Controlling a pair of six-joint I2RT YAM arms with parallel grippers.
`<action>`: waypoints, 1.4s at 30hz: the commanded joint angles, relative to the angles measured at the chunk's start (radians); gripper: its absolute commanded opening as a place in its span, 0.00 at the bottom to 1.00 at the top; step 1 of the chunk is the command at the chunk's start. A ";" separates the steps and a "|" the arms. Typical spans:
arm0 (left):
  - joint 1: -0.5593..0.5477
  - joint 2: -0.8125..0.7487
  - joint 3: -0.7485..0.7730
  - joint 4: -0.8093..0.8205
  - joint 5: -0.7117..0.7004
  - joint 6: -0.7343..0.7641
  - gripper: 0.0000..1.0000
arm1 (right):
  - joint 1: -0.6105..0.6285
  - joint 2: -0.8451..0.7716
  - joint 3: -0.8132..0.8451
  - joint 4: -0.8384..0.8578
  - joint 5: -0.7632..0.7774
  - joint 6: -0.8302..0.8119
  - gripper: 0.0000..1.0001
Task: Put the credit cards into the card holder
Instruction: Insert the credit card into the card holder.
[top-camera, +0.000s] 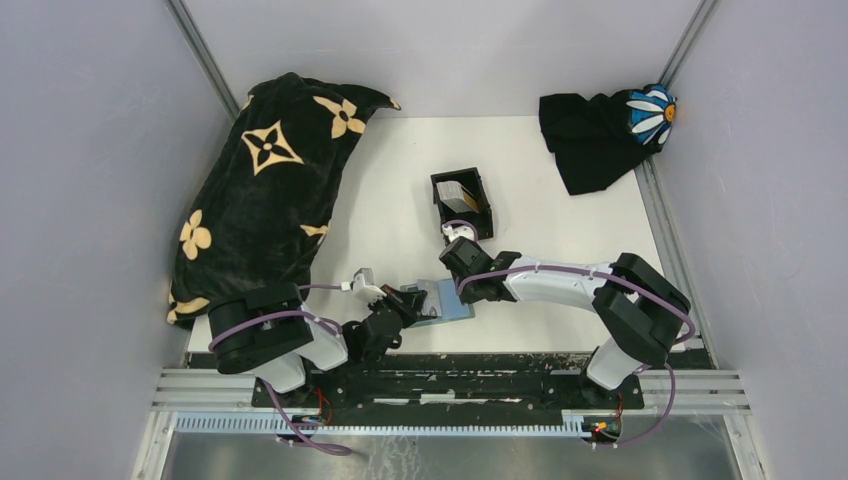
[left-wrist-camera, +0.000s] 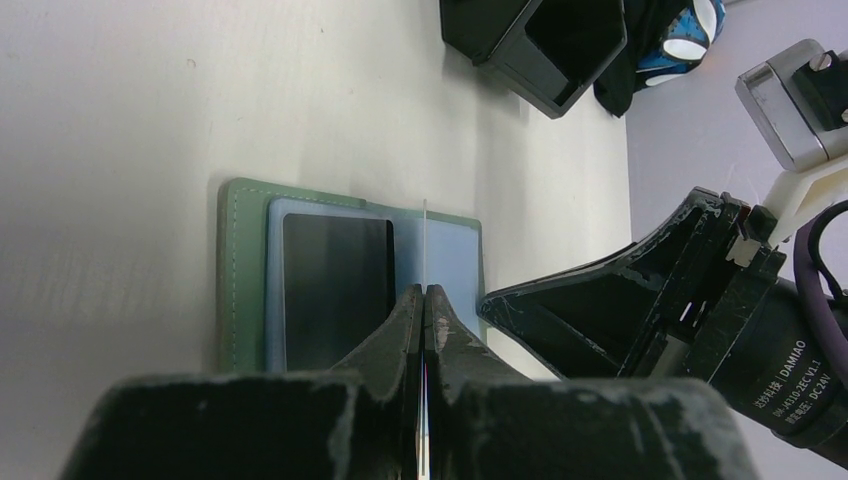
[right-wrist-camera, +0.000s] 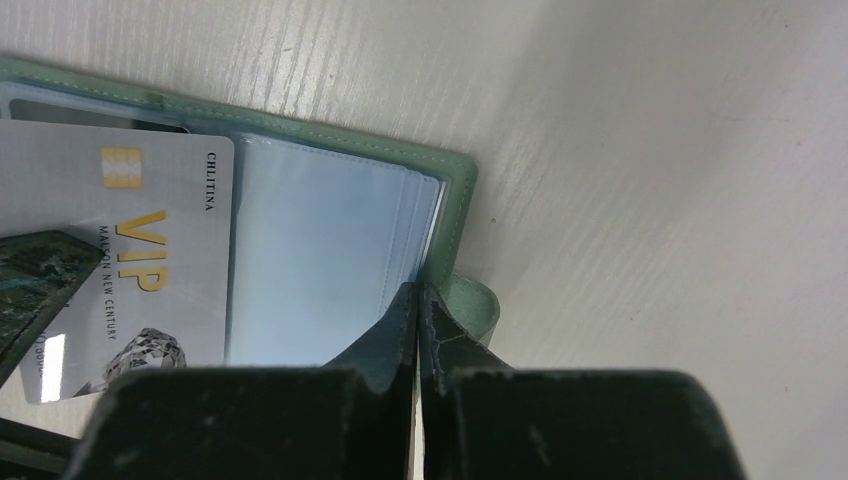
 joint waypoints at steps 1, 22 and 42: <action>-0.008 0.008 0.007 0.046 -0.051 -0.036 0.03 | 0.003 -0.001 0.021 0.017 0.013 0.012 0.01; -0.019 0.088 0.017 0.103 -0.056 -0.073 0.03 | 0.002 0.000 0.014 0.020 0.011 0.013 0.01; -0.038 0.230 0.038 0.137 -0.070 -0.182 0.03 | 0.004 -0.001 0.011 0.022 0.006 0.015 0.01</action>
